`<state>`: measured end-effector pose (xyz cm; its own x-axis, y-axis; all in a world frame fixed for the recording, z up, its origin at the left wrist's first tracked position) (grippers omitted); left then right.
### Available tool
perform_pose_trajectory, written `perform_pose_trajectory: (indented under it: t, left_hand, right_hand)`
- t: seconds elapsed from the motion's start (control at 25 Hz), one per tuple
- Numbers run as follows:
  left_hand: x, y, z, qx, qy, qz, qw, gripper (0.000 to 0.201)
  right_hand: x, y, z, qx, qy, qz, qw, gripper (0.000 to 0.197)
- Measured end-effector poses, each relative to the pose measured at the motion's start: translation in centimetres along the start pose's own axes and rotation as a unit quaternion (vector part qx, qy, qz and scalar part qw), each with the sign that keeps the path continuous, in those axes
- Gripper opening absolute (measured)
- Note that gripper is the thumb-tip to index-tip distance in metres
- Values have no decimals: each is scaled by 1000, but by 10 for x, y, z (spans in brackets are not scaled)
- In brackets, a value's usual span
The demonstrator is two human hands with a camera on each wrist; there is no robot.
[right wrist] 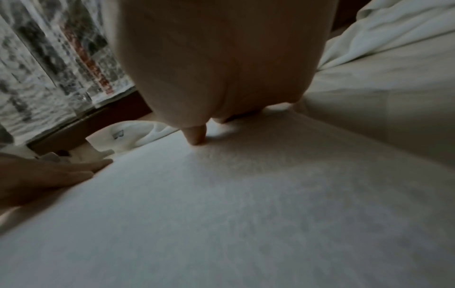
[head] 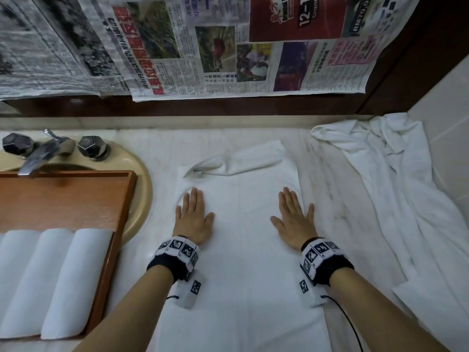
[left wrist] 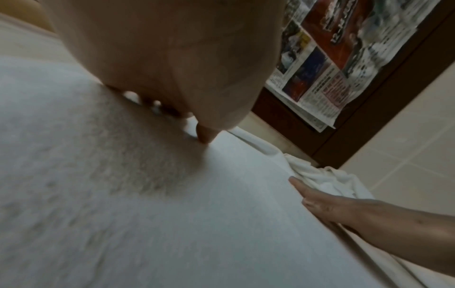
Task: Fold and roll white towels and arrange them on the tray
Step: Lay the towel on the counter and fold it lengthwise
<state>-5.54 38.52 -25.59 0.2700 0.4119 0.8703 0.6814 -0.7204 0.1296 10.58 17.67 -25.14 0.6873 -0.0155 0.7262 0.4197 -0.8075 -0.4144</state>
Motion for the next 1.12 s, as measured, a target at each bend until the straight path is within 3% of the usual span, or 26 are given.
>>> perform_pose_trajectory:
  t: [0.12,0.28,0.48,0.76,0.84,1.0,1.04,1.12]
  left_hand:
    - [10,15,-24,-3,30,-61,998,62]
    - [21,76,-4,-126,-1,-55,991,59]
    - [54,60,54,-51,18,-37,998,58]
    - [37,78,68,-123,14,-37,992,53]
    - [36,51,77,-100,22,-4,995,52]
    - [52,-14,82,41,32,24,998,59]
    - [59,-6,85,49,33,16,998,61]
    - [67,43,94,-26,33,-19,999,59]
  right_hand:
    - [-2,-10,-11,0,2,35,999,67]
    - [4,-64,20,104,-16,36,994,59]
    - [23,-66,57,69,-2,-9,998,64]
    - [20,-88,81,144,-30,-15,989,60]
    - [33,-64,89,108,-18,-9,994,59]
    - [73,-21,100,-38,16,3,999,65]
    - [77,-34,104,-30,27,11,999,67]
    - [70,-78,110,62,19,22,998,64]
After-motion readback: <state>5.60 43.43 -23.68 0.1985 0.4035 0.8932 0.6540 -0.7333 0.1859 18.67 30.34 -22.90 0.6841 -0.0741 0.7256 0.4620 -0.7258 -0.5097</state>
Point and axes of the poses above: each hand's wrist, its own z-axis towards the middle knuckle, its own x-axis out of the back of the hand, y = z × x, the point moved 7 cm from there along z, towards the middle knuckle, and after that the axes turned 15 degrees about z, right-handed, at the moved point
